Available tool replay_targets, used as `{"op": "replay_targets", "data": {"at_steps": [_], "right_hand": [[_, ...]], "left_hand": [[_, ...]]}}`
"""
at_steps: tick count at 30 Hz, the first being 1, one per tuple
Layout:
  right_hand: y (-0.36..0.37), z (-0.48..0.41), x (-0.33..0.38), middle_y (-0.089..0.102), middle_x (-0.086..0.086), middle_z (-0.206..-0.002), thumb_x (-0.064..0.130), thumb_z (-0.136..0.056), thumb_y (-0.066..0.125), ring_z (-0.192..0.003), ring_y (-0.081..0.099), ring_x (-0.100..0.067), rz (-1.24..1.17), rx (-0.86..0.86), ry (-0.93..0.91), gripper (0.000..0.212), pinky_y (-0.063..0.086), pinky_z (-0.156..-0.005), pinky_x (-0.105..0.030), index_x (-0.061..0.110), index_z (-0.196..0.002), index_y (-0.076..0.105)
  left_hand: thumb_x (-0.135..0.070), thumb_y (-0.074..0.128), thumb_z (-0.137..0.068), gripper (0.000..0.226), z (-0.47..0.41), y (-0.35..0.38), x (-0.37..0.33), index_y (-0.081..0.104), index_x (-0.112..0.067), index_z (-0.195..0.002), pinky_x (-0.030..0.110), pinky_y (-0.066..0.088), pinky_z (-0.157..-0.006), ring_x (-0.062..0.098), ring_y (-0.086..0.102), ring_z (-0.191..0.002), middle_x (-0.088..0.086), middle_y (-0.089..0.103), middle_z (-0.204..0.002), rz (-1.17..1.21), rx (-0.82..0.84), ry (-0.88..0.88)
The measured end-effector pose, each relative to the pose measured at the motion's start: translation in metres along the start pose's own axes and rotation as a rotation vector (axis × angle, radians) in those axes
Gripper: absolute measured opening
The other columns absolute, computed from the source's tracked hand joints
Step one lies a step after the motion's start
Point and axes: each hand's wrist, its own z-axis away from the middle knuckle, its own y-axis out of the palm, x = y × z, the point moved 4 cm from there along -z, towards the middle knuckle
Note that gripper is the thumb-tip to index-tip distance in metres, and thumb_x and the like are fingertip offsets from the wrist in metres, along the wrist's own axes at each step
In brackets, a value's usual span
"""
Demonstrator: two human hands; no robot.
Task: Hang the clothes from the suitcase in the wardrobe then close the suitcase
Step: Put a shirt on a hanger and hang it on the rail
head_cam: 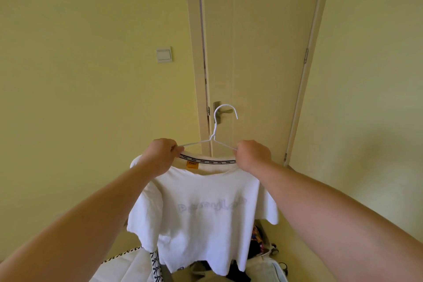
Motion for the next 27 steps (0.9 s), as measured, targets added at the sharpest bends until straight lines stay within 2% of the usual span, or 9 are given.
{"op": "replay_targets", "data": {"at_steps": [4,7,8,10,13,16,19,24,27], "right_hand": [[-0.004,-0.003,0.001,0.069,-0.001,-0.104,0.024,-0.101,0.048,-0.104,0.059,-0.029,0.119,-0.128,-0.053,0.021,0.034,-0.073,-0.034,0.024,-0.105,0.069],[-0.016,-0.003,0.001,0.070,0.001,-0.097,0.037,-0.104,0.041,-0.103,0.054,-0.028,0.142,-0.253,-0.064,0.032,0.032,-0.080,-0.039,0.024,-0.098,0.070],[-0.021,-0.003,0.002,0.070,0.000,-0.093,0.041,-0.105,0.038,-0.101,0.054,-0.029,0.117,-0.299,-0.073,0.038,0.032,-0.080,-0.040,0.024,-0.095,0.069],[-0.029,-0.002,0.006,0.068,-0.003,-0.088,0.047,-0.105,0.037,-0.096,0.055,-0.031,0.038,-0.351,-0.114,0.043,0.031,-0.076,-0.039,0.022,-0.085,0.065],[-0.030,-0.003,0.009,0.058,-0.002,-0.076,0.056,-0.101,0.043,-0.080,0.057,-0.032,-0.223,-0.180,-0.198,0.047,0.034,-0.063,-0.036,0.019,-0.071,0.045],[-0.030,0.001,0.006,0.053,0.002,-0.068,0.072,-0.088,0.053,-0.063,0.050,-0.022,-0.414,0.059,-0.209,0.057,0.036,-0.058,-0.033,0.018,-0.072,0.046],[-0.032,0.005,0.008,0.055,0.000,-0.063,0.072,-0.089,0.050,-0.059,0.052,-0.021,-0.414,0.130,-0.236,0.058,0.040,-0.059,-0.031,0.018,-0.068,0.051],[-0.035,0.010,0.013,0.049,0.000,-0.058,0.050,-0.105,0.038,-0.059,0.046,-0.028,-0.408,0.028,-0.209,0.055,0.032,-0.052,-0.033,0.020,-0.059,0.041],[-0.037,0.013,0.007,0.046,0.004,-0.061,0.050,-0.105,0.036,-0.062,0.045,-0.028,-0.372,-0.038,-0.158,0.052,0.030,-0.052,-0.032,0.024,-0.060,0.038]], "left_hand": [[-0.048,0.043,-0.103,0.040,0.003,-0.011,-0.003,0.061,-0.023,-0.077,0.029,0.037,-0.053,0.018,0.055,-0.069,-0.002,0.060,-0.076,-0.312,-0.082,0.021],[-0.051,0.039,-0.103,0.040,0.005,-0.020,-0.005,0.062,-0.027,-0.080,0.034,0.035,-0.068,0.019,0.052,-0.082,-0.006,0.056,-0.081,-0.486,-0.203,0.020],[-0.049,0.040,-0.103,0.037,0.004,-0.021,-0.002,0.061,-0.027,-0.083,0.036,0.033,-0.072,0.020,0.052,-0.083,-0.006,0.056,-0.084,-0.459,-0.236,-0.016],[-0.043,0.045,-0.103,0.025,0.000,-0.021,0.005,0.056,-0.023,-0.092,0.038,0.035,-0.075,0.023,0.054,-0.081,-0.004,0.056,-0.086,-0.229,-0.272,-0.102],[-0.037,0.056,-0.100,0.018,-0.007,-0.020,0.013,0.047,-0.022,-0.105,0.036,0.043,-0.063,0.025,0.057,-0.078,0.002,0.059,-0.093,0.086,-0.273,-0.123],[-0.036,0.059,-0.099,0.012,-0.009,-0.023,0.018,0.053,-0.025,-0.099,0.036,0.050,-0.062,0.024,0.059,-0.075,0.002,0.064,-0.091,0.103,-0.269,-0.082],[-0.034,0.059,-0.099,0.011,-0.010,-0.023,0.011,0.059,-0.025,-0.093,0.036,0.049,-0.063,0.022,0.058,-0.073,0.001,0.065,-0.088,0.098,-0.256,-0.016],[-0.040,0.058,-0.098,0.012,-0.006,-0.023,-0.004,0.060,-0.028,-0.098,0.031,0.045,-0.061,0.018,0.059,-0.078,-0.005,0.065,-0.089,0.080,-0.213,0.082],[-0.046,0.059,-0.095,0.026,0.001,-0.025,-0.002,0.061,-0.029,-0.115,0.037,0.051,-0.084,0.018,0.061,-0.093,-0.008,0.065,-0.104,0.120,-0.189,0.163]]}}
